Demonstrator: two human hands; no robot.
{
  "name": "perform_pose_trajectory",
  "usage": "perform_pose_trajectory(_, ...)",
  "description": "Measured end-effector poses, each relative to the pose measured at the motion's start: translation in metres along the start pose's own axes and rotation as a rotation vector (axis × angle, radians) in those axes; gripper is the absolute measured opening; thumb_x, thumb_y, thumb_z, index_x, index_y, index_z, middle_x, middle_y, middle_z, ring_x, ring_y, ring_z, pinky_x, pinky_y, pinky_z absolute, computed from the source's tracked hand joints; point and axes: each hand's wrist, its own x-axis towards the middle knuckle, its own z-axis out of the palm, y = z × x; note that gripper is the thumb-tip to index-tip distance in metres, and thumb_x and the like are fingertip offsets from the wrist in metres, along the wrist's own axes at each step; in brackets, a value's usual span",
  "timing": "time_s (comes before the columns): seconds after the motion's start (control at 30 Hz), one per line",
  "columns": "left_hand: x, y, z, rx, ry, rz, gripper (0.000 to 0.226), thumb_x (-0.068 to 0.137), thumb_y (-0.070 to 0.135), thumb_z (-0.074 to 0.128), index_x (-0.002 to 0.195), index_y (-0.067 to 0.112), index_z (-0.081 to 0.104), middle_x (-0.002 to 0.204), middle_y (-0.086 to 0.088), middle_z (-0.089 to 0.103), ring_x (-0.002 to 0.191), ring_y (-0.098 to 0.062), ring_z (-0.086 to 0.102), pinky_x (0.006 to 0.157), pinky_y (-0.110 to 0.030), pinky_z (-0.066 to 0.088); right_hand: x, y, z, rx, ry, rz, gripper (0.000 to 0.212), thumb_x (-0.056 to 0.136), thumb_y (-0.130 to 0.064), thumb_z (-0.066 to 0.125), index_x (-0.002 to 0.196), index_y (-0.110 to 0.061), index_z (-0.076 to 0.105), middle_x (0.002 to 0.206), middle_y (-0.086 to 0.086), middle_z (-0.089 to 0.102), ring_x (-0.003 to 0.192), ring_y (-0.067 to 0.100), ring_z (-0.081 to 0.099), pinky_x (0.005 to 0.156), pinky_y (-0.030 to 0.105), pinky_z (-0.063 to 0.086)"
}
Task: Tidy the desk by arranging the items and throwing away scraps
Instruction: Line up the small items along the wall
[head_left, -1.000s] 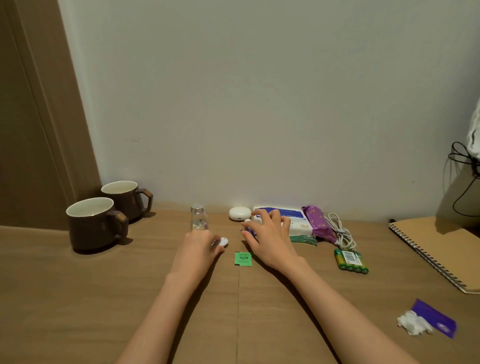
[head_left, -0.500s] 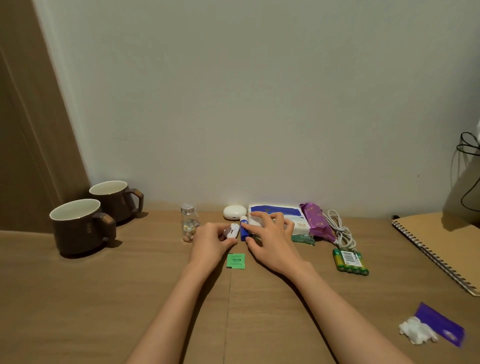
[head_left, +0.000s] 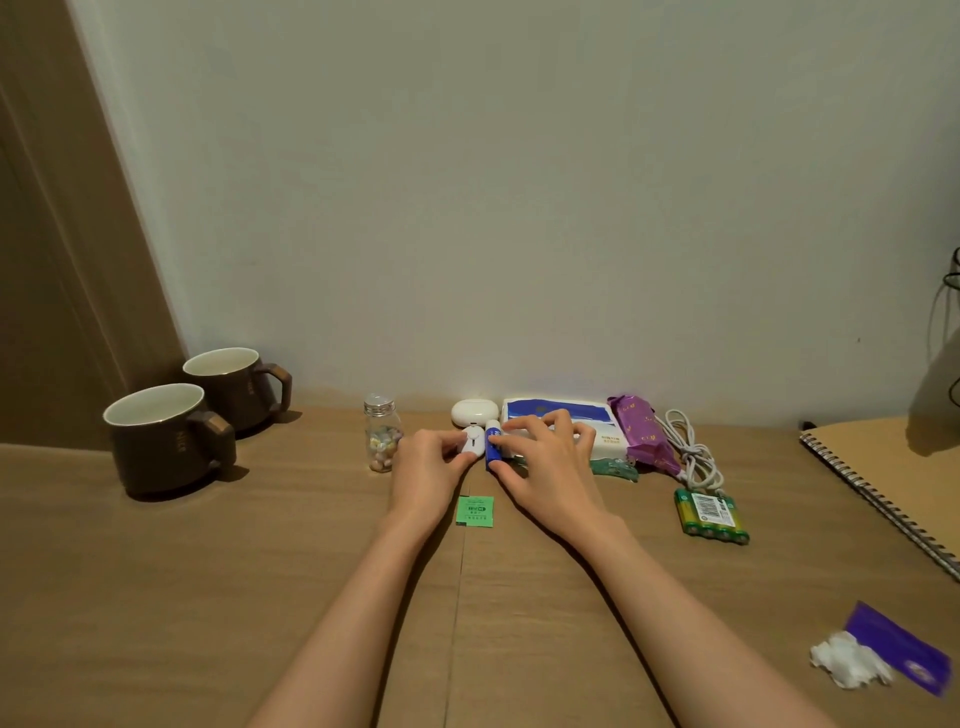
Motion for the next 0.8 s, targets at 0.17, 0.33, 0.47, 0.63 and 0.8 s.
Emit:
perform_pose_trajectory(0.17, 0.0, 0.0, 0.0, 0.006, -0.01, 0.029, 0.029, 0.083, 0.024, 0.069, 0.111, 0.015, 0.07, 0.106, -0.001, 0.072, 0.094, -0.009, 0.066, 0.082, -0.033, 0.055, 0.0, 0.001, 0.001, 0.015, 0.019, -0.005, 0.036, 0.091, -0.046, 0.054, 0.124, -0.035, 0.059, 0.131, -0.012, 0.053, 0.12, 0.018, 0.034, 0.098, 0.038, 0.02)
perform_pose_trajectory(0.33, -0.011, 0.0, -0.007, -0.027, 0.044, 0.062, 0.029, 0.083, 0.03, 0.067, 0.112, 0.025, 0.069, 0.107, 0.007, 0.071, 0.093, -0.004, 0.065, 0.079, -0.032, 0.057, -0.002, 0.001, -0.002, 0.057, 0.038, 0.012, 0.035, 0.092, -0.044, 0.052, 0.125, -0.035, 0.058, 0.13, -0.014, 0.054, 0.119, 0.014, 0.038, 0.099, 0.036, 0.021)
perform_pose_trajectory(0.47, -0.026, -0.001, -0.036, 0.139, 0.237, 0.041, 0.024, 0.081, 0.048, 0.062, 0.074, 0.026, 0.057, 0.068, 0.01, 0.061, 0.063, -0.012, 0.06, 0.056, -0.032, 0.052, -0.005, 0.001, -0.004, 0.127, 0.137, 0.063, 0.026, 0.092, -0.036, 0.055, 0.116, -0.032, 0.065, 0.123, -0.011, 0.059, 0.113, 0.012, 0.044, 0.09, 0.029, 0.02)
perform_pose_trajectory(0.63, -0.035, -0.01, -0.06, 0.041, 0.471, -0.197, 0.038, 0.075, 0.044, 0.07, 0.088, 0.018, 0.045, 0.083, 0.0, 0.053, 0.078, -0.024, 0.054, 0.061, -0.034, 0.042, -0.016, -0.011, -0.007, 0.21, 0.177, 0.006, 0.023, 0.086, -0.044, 0.059, 0.101, -0.031, 0.07, 0.104, -0.014, 0.065, 0.101, 0.012, 0.049, 0.083, 0.029, 0.022)
perform_pose_trajectory(0.8, -0.026, -0.03, -0.055, -0.028, 0.265, -0.26, 0.063, 0.071, 0.036, 0.078, 0.125, 0.017, 0.052, 0.125, -0.008, 0.051, 0.111, -0.024, 0.053, 0.091, -0.036, 0.044, -0.033, -0.017, -0.014, 0.163, -0.072, -0.181, 0.042, 0.085, -0.061, 0.044, 0.116, -0.04, 0.064, 0.117, -0.022, 0.062, 0.102, 0.007, 0.037, 0.087, 0.03, 0.024)
